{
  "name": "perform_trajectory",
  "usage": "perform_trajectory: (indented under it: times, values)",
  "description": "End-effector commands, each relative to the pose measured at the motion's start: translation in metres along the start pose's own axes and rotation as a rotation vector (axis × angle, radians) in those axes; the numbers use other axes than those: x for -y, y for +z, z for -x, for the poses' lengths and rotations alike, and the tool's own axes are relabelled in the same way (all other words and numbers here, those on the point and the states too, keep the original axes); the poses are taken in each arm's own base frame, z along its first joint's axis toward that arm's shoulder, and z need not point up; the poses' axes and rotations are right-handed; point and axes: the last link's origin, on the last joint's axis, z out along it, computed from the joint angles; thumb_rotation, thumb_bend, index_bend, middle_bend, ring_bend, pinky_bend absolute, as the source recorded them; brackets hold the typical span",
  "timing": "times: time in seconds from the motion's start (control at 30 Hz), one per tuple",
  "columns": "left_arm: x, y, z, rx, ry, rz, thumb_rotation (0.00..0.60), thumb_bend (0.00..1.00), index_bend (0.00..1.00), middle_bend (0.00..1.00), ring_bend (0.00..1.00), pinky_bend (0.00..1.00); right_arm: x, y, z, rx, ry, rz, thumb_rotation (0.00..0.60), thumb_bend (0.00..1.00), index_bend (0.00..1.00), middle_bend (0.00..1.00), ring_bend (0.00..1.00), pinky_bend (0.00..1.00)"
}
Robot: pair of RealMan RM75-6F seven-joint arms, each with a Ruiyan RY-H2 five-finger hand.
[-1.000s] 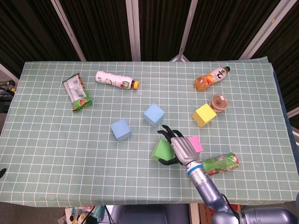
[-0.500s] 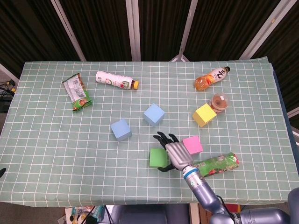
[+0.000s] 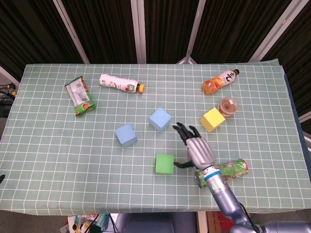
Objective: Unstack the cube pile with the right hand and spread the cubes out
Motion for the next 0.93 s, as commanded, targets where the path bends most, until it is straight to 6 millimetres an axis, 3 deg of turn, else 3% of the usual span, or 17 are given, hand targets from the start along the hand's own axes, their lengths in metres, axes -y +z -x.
perform_trajectory:
  times: [0.03, 0.13, 0.37, 0.53, 0.67, 0.8, 0.93]
  values:
    - [-0.001, 0.0, 0.001, 0.004, 0.0, 0.004, 0.6, 0.15, 0.21, 0.04, 0.0, 0.0, -0.033, -0.009, -0.037, -0.15, 0.014, 0.069, 0.6, 0.09, 0.05, 0.0, 0.19, 0.02]
    - [-0.004, 0.0, 0.003, 0.015, 0.007, 0.017, 0.6, 0.15, 0.21, 0.04, 0.0, 0.0, -0.069, -0.024, -0.052, -0.219, 0.008, 0.13, 0.6, 0.09, 0.05, 0.0, 0.19, 0.02]
    - [-0.007, -0.001, 0.006, 0.019, 0.017, 0.02, 0.6, 0.15, 0.21, 0.04, 0.0, 0.0, -0.123, -0.077, -0.06, -0.265, -0.147, 0.182, 0.6, 0.09, 0.05, 0.0, 0.19, 0.02]
    - [-0.008, -0.001, 0.006, 0.019, 0.018, 0.024, 0.6, 0.15, 0.21, 0.04, 0.0, 0.0, -0.138, -0.113, -0.061, -0.276, -0.247, 0.178, 0.6, 0.09, 0.05, 0.0, 0.19, 0.02]
    - [-0.007, -0.002, 0.005, 0.015, 0.013, 0.023, 0.6, 0.15, 0.21, 0.04, 0.0, 0.0, -0.142, -0.133, -0.051, -0.256, -0.313, 0.15, 0.6, 0.09, 0.05, 0.0, 0.19, 0.02]
    - [-0.006, -0.003, 0.004, 0.012, 0.01, 0.024, 0.6, 0.15, 0.21, 0.04, 0.0, 0.0, -0.145, -0.142, -0.039, -0.186, -0.44, 0.134, 0.6, 0.09, 0.03, 0.0, 0.16, 0.01]
    - [-0.005, -0.001, 0.005, 0.022, 0.012, 0.026, 0.6, 0.15, 0.21, 0.04, 0.0, 0.0, -0.146, -0.142, -0.031, -0.157, -0.438, 0.151, 0.6, 0.09, 0.01, 0.0, 0.14, 0.01]
